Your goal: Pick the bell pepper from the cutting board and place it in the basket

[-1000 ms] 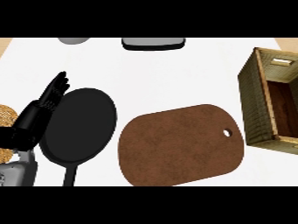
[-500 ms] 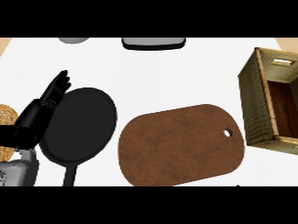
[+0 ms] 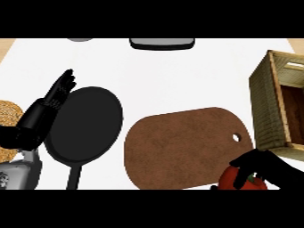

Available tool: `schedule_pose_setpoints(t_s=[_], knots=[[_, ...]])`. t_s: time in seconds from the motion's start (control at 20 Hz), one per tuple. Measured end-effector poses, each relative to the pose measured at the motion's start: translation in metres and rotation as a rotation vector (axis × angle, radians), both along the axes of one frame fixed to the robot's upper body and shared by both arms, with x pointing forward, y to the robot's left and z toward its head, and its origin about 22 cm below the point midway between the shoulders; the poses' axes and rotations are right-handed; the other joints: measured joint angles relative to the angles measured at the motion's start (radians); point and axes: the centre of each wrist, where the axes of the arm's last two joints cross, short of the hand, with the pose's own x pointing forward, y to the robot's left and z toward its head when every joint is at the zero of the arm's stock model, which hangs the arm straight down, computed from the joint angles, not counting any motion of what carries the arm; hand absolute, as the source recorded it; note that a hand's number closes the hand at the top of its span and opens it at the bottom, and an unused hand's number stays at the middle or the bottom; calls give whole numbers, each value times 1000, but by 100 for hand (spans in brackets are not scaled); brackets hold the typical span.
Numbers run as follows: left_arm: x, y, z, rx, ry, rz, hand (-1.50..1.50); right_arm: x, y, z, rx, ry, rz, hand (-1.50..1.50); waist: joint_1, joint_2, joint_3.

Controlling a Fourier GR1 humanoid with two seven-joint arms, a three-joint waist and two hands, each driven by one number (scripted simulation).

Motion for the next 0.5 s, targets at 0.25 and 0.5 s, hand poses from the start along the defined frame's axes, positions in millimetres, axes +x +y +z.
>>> schedule_pose_setpoints(t_s=[0.25,0.5], knots=[[1,2,-1,-1,6,-5,0,25,-9,26,12,-87,-144,150,6,1,1],[0,1,-4,-6,13,-7,0,50,-27,58,52,-175,-297,150,8,0,2]])
